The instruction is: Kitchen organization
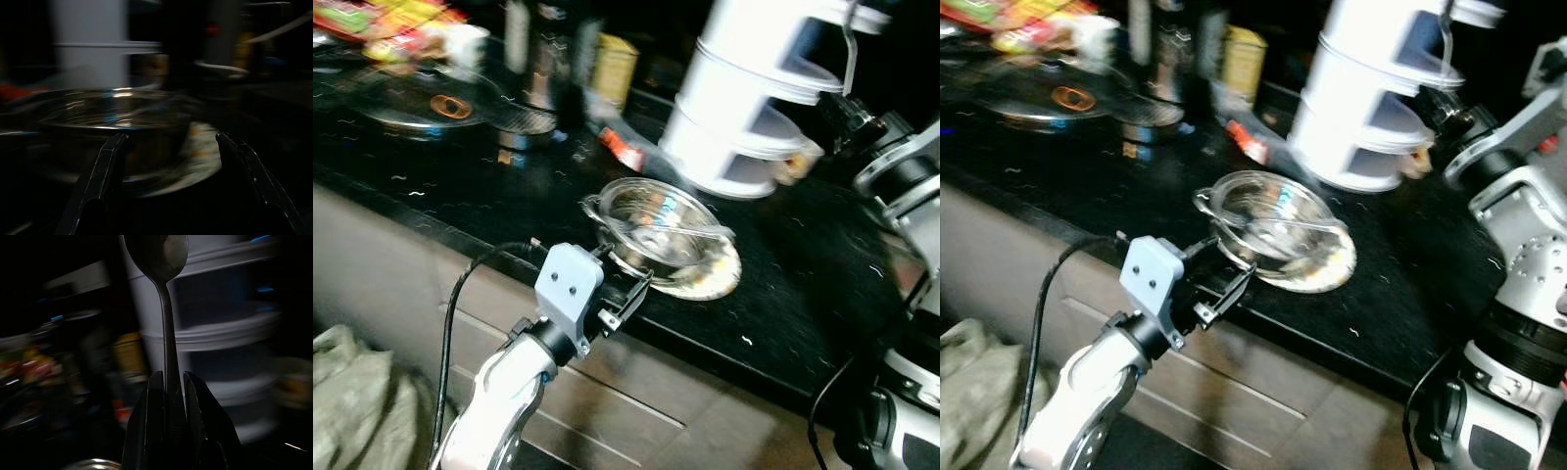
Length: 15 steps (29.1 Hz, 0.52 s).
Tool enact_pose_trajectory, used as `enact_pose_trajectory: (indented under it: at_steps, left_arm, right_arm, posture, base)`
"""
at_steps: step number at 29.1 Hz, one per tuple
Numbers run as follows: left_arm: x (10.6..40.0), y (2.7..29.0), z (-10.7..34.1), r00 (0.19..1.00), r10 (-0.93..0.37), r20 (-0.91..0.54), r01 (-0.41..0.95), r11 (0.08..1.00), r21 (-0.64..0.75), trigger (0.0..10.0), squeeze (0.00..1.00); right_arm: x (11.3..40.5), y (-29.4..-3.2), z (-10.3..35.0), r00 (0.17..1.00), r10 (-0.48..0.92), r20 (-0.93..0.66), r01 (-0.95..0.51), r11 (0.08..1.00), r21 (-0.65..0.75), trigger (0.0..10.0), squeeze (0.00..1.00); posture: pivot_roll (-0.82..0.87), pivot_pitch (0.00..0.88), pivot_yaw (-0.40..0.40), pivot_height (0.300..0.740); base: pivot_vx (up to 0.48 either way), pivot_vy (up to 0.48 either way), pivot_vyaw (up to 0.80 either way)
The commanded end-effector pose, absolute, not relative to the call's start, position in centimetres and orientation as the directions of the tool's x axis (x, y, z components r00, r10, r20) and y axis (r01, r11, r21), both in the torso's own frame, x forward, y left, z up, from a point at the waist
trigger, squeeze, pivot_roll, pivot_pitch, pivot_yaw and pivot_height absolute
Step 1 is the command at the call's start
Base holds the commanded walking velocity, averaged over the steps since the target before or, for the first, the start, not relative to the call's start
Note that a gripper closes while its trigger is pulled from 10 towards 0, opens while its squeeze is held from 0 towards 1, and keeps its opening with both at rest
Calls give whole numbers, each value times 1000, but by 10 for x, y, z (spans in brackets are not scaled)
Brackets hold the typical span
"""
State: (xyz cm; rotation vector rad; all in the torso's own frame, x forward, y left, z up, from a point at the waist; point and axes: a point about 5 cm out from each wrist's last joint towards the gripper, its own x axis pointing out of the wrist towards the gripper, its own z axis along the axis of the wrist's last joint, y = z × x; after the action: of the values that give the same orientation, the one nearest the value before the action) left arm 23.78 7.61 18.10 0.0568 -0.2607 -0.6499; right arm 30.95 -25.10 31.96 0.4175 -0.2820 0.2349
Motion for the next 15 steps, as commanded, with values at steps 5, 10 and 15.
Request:
enact_pose_trajectory:
  at_steps: [5,10,15]
  left_arm:
    - [235,70,184,739,-632,233,617,774,144,10000,0]
    - [235,70,184,736,-637,230,622,770,144,10000,0]
    - [236,69,184,739,-634,227,619,773,140,10000,0]
  right_arm:
    - [302,-272,305,952,-31,304,-108,897,429,10000,0]
    - [306,-270,294,971,-56,231,-29,937,349,10000,0]
    - [313,-263,278,987,-74,142,44,978,205,10000,0]
  posture:
    - [88,7,-203,740]
    - [86,6,-202,740]
    - [90,8,-206,740]
  base:
    - [0,0,-800]
    - [0,0,-800]
    - [0,0,-244]
